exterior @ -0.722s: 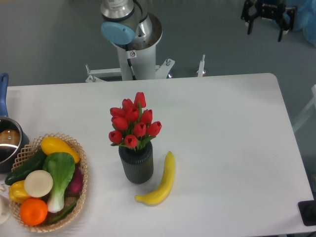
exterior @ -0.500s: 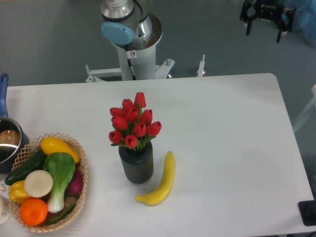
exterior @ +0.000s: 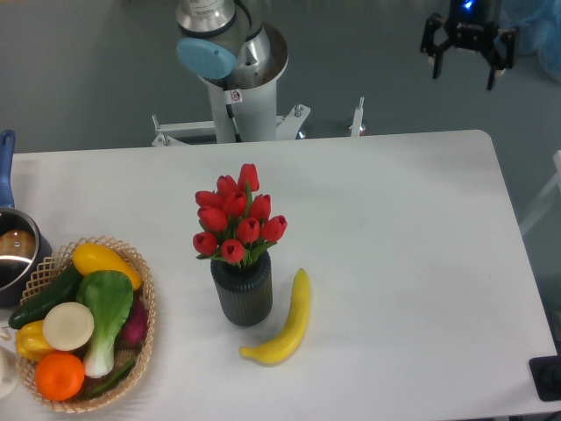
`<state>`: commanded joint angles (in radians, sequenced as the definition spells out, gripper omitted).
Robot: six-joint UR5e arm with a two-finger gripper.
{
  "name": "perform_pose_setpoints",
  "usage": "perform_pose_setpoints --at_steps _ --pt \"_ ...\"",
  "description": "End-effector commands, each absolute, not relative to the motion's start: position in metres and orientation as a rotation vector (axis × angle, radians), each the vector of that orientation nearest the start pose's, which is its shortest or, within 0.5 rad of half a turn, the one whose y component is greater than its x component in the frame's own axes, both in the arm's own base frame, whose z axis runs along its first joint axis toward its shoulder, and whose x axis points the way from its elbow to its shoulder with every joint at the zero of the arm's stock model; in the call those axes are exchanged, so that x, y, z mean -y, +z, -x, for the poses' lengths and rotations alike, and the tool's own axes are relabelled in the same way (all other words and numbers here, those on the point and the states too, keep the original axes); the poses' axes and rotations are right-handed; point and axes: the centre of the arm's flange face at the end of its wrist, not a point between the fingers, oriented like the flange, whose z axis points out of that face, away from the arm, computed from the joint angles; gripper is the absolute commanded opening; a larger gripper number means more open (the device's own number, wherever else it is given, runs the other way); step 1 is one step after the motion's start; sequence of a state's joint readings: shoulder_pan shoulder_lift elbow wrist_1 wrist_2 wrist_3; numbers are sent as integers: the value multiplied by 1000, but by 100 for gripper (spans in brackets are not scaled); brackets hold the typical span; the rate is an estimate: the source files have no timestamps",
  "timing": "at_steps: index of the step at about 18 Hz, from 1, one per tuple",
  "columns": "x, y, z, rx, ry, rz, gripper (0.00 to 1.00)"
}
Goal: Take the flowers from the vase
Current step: 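Move the open gripper down toward the red tulips in the vase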
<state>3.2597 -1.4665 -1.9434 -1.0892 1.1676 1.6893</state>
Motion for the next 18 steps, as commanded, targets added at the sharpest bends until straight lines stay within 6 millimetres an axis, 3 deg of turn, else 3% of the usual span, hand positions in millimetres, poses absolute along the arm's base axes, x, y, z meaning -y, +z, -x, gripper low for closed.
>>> perform_pose_setpoints --at_steps 8,11,18 --pt "-142 379 451 103 213 2500 100" --pt "-172 374 443 44 158 2409 100" --pt "-218 340 419 -69 64 2313 100"
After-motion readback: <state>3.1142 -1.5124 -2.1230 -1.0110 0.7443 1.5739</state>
